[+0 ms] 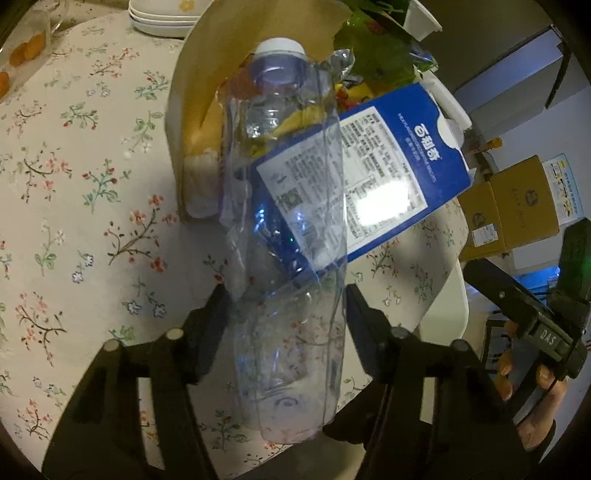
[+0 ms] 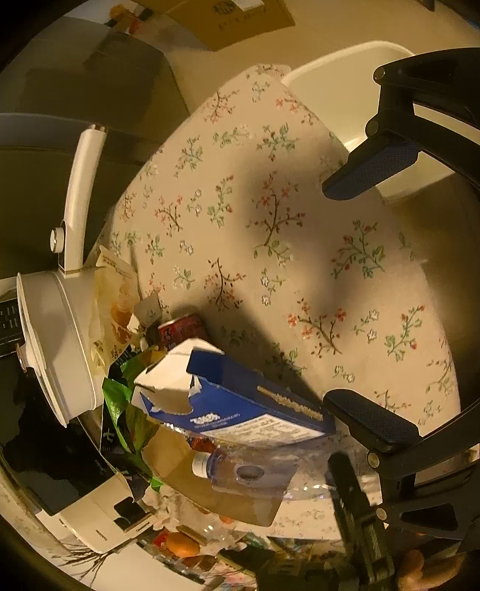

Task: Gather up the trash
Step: 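Grasp the blue milk carton with the right tool and lift it, then carry the blue carton over the white bin and open the right tool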

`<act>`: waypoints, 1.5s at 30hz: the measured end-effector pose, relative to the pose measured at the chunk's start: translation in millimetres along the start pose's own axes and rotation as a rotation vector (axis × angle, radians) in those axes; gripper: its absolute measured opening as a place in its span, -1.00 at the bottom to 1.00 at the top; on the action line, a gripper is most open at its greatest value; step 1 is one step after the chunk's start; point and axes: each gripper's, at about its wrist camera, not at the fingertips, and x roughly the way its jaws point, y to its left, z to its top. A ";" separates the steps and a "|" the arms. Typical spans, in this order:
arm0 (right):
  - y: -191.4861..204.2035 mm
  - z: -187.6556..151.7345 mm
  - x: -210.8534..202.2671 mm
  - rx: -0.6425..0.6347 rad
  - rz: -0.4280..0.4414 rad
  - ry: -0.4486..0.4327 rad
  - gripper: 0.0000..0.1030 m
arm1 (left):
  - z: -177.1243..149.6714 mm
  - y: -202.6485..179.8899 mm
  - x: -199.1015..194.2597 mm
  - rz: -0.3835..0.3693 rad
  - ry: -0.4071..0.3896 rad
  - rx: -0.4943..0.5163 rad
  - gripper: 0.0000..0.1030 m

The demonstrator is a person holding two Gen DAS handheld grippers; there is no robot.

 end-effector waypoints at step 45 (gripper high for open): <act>38.8 20.7 25.4 0.222 0.509 -0.069 -0.53 | -36.9 37.7 -91.0 -0.004 -0.207 0.041 0.20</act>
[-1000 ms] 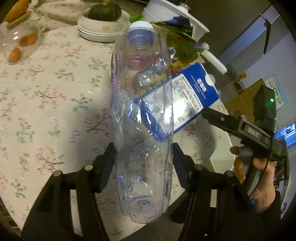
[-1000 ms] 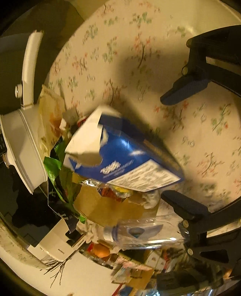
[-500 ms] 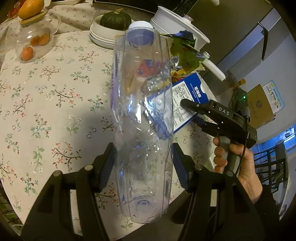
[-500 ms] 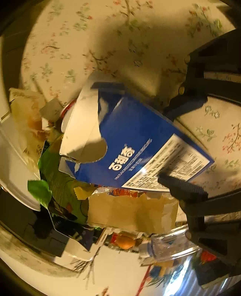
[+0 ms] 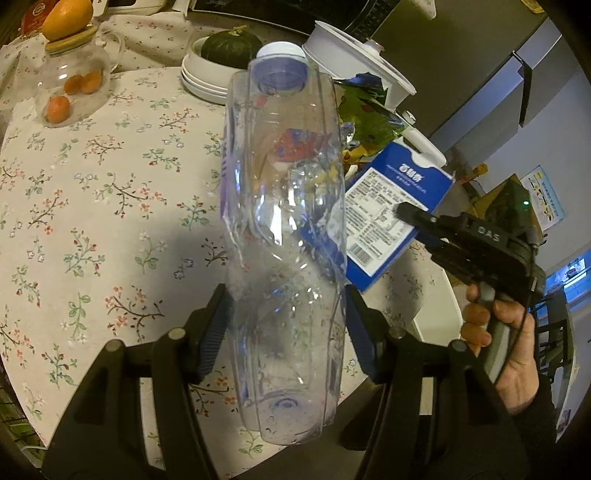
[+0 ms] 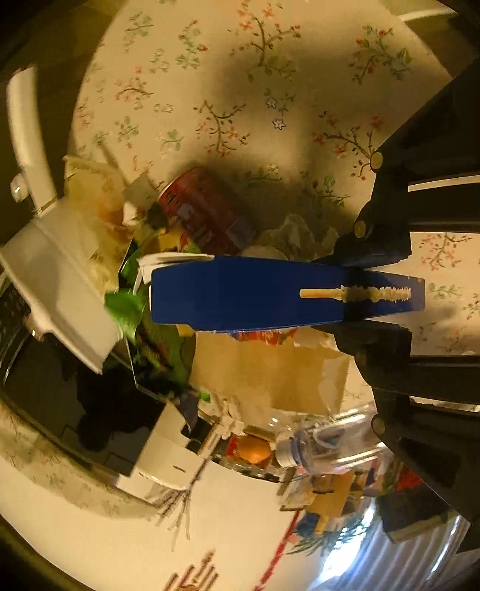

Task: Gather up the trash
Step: 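Carry the blue carton over the white bin and open the right tool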

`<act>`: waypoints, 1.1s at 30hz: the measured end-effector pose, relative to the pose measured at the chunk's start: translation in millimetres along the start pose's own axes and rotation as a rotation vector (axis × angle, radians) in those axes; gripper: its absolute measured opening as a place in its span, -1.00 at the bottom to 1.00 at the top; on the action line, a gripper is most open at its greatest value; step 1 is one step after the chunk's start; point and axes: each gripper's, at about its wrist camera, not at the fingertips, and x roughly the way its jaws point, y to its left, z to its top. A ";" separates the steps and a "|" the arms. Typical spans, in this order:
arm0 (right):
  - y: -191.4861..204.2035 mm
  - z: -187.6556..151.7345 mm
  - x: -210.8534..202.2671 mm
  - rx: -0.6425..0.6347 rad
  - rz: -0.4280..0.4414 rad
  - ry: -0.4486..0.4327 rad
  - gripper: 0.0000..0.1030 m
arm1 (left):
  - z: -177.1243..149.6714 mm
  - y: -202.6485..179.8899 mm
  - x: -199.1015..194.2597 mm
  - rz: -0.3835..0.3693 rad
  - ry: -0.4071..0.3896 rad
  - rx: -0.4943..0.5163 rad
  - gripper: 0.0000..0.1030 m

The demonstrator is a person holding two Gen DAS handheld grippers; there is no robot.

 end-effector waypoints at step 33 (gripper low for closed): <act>-152.2 -62.7 -237.6 0.057 -0.319 -0.166 -0.54 | -12.5 -139.6 37.0 -0.151 0.022 0.231 0.20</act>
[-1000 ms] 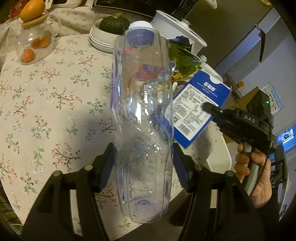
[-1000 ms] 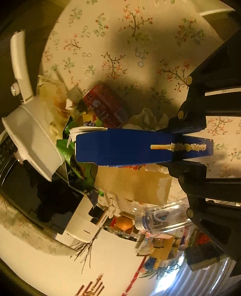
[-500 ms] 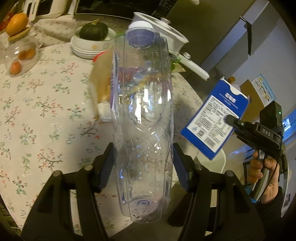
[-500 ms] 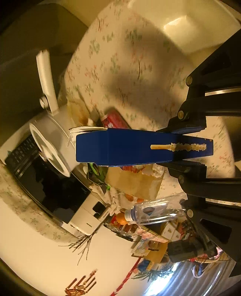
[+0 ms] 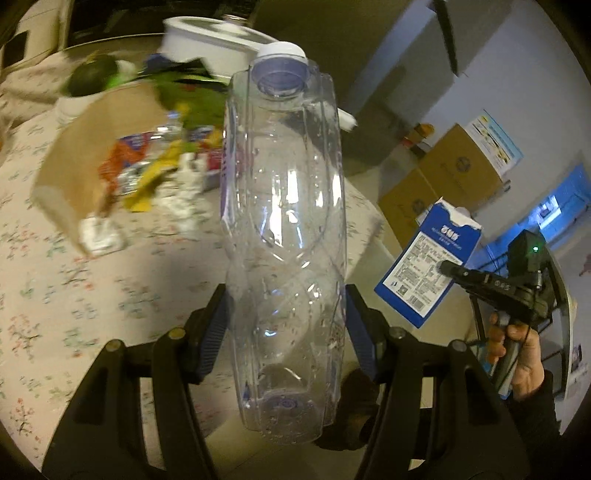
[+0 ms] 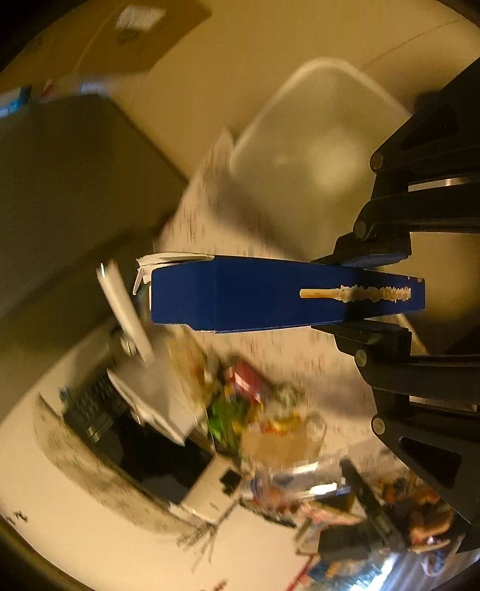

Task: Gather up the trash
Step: 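Carry the blue carton over the white bin and open the right tool, then move the held bottle over the white bin and open the left tool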

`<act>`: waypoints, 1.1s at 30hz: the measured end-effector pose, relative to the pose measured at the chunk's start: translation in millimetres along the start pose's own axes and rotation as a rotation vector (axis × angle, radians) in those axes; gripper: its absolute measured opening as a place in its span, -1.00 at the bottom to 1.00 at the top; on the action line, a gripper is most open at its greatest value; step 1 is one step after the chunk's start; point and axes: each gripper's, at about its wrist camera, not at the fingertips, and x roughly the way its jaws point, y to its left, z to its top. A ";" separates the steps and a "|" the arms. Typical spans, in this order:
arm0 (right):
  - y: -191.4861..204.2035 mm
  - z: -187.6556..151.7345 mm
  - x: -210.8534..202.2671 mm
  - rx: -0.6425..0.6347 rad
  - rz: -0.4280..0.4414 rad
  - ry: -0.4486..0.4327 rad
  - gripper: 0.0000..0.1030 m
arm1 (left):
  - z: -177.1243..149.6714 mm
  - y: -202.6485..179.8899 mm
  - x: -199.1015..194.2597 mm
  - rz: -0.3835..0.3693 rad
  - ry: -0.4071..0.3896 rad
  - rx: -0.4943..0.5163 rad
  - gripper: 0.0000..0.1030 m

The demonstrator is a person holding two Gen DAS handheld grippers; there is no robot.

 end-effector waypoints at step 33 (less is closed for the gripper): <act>-80.1 -12.0 3.2 0.091 -0.222 0.094 0.06 | -12.3 -130.3 130.2 -0.119 0.089 0.142 0.21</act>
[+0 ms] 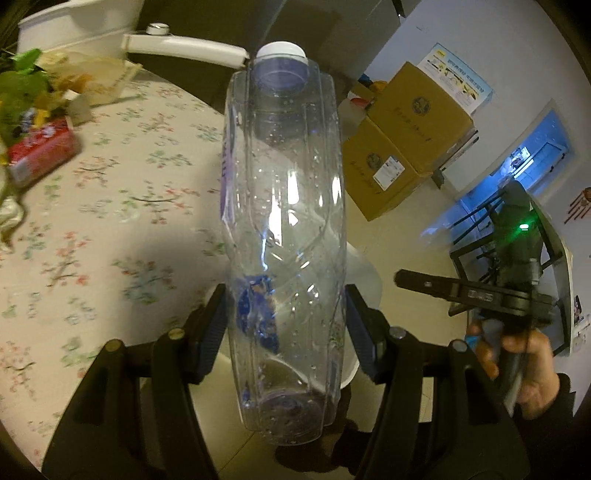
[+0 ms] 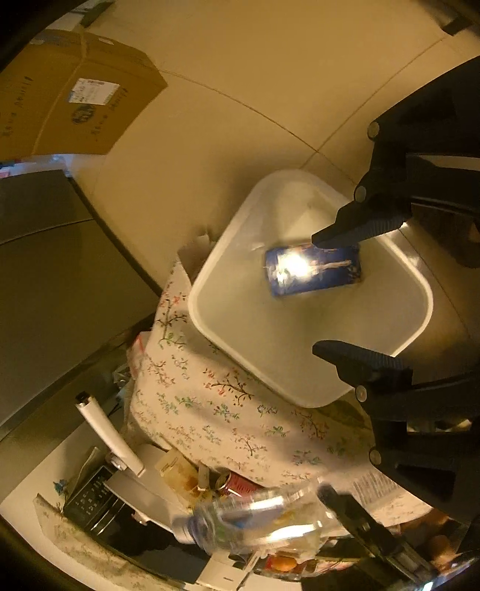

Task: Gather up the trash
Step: 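Move the held bottle over the white bin and open the left tool, then grasp the brown paper box with the left tool while the right tool returns to the table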

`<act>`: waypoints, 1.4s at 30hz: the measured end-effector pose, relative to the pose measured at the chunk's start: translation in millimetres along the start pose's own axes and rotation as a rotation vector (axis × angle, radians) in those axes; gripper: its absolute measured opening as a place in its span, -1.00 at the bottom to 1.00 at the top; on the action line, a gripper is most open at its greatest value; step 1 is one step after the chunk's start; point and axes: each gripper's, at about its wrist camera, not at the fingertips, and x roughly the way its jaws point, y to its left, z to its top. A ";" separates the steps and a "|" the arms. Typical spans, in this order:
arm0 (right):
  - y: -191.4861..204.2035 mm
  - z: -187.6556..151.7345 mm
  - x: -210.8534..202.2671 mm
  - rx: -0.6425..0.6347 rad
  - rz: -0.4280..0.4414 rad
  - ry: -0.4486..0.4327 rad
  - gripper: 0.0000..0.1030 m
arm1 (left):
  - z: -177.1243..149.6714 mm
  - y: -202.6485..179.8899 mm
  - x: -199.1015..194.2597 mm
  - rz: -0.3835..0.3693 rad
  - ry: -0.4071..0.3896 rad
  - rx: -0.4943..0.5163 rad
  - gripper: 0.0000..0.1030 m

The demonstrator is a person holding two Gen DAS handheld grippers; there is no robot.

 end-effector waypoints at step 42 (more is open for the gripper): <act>23.3 -2.2 -13.6 -0.107 -0.067 -0.020 0.25 | 9.4 32.4 -36.0 0.240 -0.073 0.072 0.62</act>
